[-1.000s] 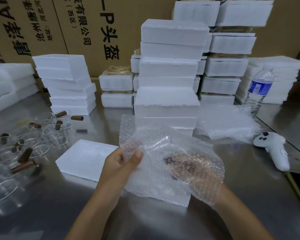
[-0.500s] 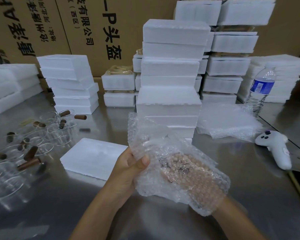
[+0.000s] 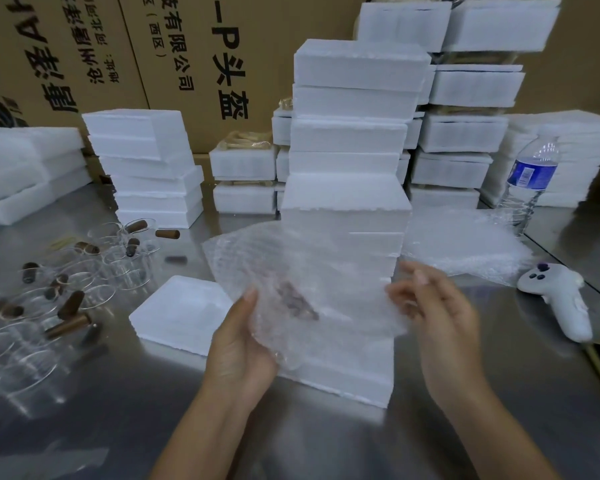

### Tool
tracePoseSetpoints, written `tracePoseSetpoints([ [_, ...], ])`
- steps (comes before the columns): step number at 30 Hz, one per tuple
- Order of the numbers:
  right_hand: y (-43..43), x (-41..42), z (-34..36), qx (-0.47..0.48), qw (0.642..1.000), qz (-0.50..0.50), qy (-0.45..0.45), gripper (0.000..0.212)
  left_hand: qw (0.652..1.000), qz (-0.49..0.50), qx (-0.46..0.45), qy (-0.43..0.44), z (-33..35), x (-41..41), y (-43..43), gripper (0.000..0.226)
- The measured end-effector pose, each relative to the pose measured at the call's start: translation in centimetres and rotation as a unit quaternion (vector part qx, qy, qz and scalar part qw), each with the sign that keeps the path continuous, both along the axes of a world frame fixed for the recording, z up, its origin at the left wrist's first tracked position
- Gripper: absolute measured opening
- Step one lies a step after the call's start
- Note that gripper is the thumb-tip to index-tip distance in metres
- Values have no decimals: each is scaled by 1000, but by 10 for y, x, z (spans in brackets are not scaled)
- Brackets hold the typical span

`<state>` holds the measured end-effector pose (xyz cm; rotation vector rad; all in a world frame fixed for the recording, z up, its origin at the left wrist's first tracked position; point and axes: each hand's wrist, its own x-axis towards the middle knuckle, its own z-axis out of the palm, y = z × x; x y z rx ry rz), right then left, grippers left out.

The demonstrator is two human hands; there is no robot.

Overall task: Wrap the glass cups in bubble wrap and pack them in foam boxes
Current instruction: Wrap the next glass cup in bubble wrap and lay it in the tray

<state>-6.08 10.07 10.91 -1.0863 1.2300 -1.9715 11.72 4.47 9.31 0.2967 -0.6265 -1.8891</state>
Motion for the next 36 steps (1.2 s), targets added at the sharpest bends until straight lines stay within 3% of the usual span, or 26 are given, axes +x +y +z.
tracePoseSetpoints([
  [2,0,-2,-1,-41,997,-36,-50,21,998,11,31,62,2,4,-3,72],
  [5,-5,9,-3,-20,997,70,-19,84,994,35,45,98,1,6,-8,79],
  [7,-4,21,-8,17,990,140,26,95,996,25,31,81,2,5,-7,69],
  [9,3,32,-15,57,975,152,153,82,999,8,14,45,2,3,-5,64],
  [11,9,41,-21,67,961,127,236,51,1000,-1,2,0,0,0,-2,70],
  [13,9,41,-21,70,974,89,197,20,1000,2,-3,-30,-1,-3,-2,85],
  [14,6,40,-17,73,979,78,172,16,999,5,-8,-37,-1,-4,-1,87],
  [17,0,24,-11,23,989,27,146,40,995,20,-59,-82,-1,-6,0,68],
  [19,0,15,-6,-9,995,10,98,34,993,9,-78,-92,0,-8,2,62],
  [22,-2,7,-3,6,999,-5,39,10,994,-15,-73,-77,-1,-8,3,65],
  [25,-8,2,2,19,1000,18,-17,21,992,-25,-85,-94,0,-8,5,66],
  [29,-15,4,19,-15,998,59,-7,24,991,-19,-86,-101,-1,-9,5,83],
  [36,-18,10,33,-2,990,116,77,20,999,18,-30,-25,-3,-9,-1,69],
])
